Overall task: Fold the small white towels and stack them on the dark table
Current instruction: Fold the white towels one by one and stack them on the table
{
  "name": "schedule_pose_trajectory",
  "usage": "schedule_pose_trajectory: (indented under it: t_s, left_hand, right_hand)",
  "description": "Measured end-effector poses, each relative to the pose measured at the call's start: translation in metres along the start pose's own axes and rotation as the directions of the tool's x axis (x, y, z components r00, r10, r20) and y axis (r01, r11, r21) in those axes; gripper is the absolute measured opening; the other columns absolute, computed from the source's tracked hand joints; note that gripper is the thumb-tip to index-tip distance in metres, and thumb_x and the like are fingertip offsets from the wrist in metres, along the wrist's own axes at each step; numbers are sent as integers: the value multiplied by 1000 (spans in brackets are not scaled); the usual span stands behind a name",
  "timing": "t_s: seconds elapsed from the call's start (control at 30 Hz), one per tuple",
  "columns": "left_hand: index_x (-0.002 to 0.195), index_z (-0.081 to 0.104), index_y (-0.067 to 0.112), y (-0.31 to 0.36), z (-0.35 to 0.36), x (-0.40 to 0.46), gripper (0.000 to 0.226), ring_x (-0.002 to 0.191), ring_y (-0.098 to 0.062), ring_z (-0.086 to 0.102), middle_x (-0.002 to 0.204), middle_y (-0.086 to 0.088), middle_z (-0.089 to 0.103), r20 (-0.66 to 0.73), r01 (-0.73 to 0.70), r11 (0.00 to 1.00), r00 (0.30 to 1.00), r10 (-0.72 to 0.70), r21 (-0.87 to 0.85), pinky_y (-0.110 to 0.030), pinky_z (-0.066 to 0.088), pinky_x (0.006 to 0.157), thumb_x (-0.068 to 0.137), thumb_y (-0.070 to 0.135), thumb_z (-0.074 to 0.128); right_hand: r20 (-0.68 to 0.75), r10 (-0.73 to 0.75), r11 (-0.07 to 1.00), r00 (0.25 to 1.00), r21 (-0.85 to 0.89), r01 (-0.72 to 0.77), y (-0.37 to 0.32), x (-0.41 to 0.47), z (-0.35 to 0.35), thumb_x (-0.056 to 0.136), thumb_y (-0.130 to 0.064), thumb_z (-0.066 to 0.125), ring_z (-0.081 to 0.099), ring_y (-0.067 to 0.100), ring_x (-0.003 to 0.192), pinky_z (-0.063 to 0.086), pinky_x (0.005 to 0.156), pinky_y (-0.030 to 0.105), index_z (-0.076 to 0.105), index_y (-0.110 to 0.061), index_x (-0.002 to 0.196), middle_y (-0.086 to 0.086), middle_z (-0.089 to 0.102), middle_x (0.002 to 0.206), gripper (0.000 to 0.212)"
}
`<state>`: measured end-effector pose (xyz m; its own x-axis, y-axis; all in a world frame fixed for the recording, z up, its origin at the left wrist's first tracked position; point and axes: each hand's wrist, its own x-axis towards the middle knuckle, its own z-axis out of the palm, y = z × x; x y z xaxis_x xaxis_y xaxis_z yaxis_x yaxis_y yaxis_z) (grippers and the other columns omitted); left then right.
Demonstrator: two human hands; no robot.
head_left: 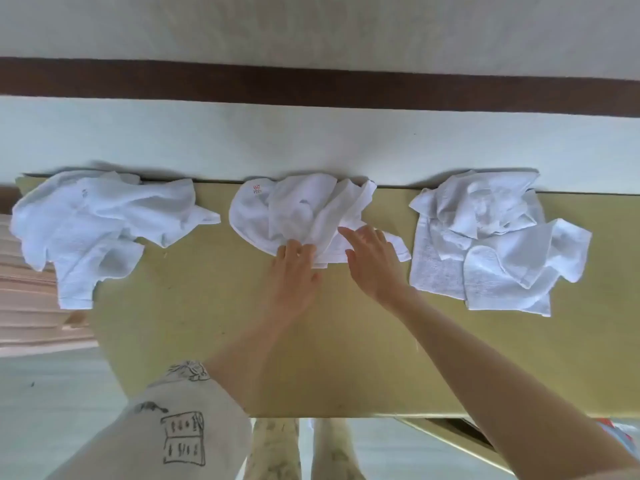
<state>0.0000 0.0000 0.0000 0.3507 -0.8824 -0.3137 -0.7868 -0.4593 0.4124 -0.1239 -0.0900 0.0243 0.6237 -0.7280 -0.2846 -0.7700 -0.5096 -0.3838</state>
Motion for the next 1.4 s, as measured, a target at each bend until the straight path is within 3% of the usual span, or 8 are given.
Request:
schedule_pose_trajectory:
  t_s: [0.13, 0.23, 0.47, 0.57, 0.8, 1.1, 1.27, 1.4]
  left_hand:
    - [109, 54, 13, -1, -1, 13, 26, 103, -25, 44, 111, -6, 45, -63, -21, 996, 998, 26, 84, -35, 38, 79, 88, 30, 55]
    - [101, 60, 12, -3, -10, 22, 17, 100, -24, 48, 106, -5, 51, -101, -52, 997, 993, 57, 50, -34, 36, 82, 92, 21, 49]
    - [94, 50, 7, 9, -68, 34, 9, 67, -12, 50, 78, 1, 56, -141, -149, 900, 985, 99, -410, -21, 42, 65, 96, 13, 44]
    - [93, 54, 10, 19, -102, 38, 8, 67, -2, 50, 76, 6, 55, -198, -187, 863, 975, 104, -469, -4, 37, 62, 95, 13, 47]
    - [92, 54, 13, 40, -170, 23, 5, 78, 3, 52, 83, 17, 54, -237, -296, 835, 950, 205, -464, 0, 34, 68, 93, 14, 49]
    - [89, 61, 19, 51, -230, -15, 12, 70, 4, 51, 82, 19, 57, -339, -390, 789, 908, 245, -474, -5, 38, 59, 90, 10, 53]
    - [100, 65, 17, 39, -233, -42, 18, 74, 3, 53, 95, 13, 61, -320, -339, 840, 924, 211, -425, -1, 36, 67, 89, 8, 54]
    - [98, 66, 17, 19, -211, -71, 14, 88, -19, 61, 95, 5, 65, -253, -208, 846, 963, 91, -490, -29, 48, 84, 86, 12, 61]
  right_hand:
    - [-88, -66, 987, 994, -149, 53, 1, 26, 5, 92, -11, 50, 48, 30, 107, 36, 84, 39, 46, -21, 136, 11, 50, 122, 45]
    - [-143, -112, 963, 983, -261, 72, 2, 39, 6, 73, -8, 72, 56, 33, 89, 42, 72, 41, 64, -17, 114, 13, 58, 103, 43]
    - [-185, -58, 938, 981, -346, -10, -1, 52, -27, 66, -13, 78, 59, 36, 100, 46, 78, 47, 70, -12, 75, 13, 62, 107, 12]
    - [-266, -70, 955, 961, -296, -13, 5, 49, -45, 69, -12, 74, 59, 34, 102, 45, 79, 48, 67, -7, 79, 13, 63, 105, 13]
    - [-419, 90, 981, 903, -120, -154, 1, 13, -108, 90, -13, 47, 58, 30, 88, 35, 83, 38, 57, -5, 96, 9, 65, 85, 14]
    - [-549, 230, 972, 803, 98, -212, -13, -58, -163, 91, -19, 53, 57, 29, 92, 43, 83, 39, 61, -4, 100, 12, 64, 96, 19]
    - [-538, 261, 955, 801, 264, -134, -16, -95, -161, 89, -16, 59, 59, 25, 94, 38, 76, 23, 66, -4, 98, 10, 66, 98, 17]
    - [-486, 256, 937, 836, 337, -92, -19, -119, -136, 90, -15, 58, 59, 23, 96, 36, 78, 21, 69, -7, 102, 9, 66, 101, 18]
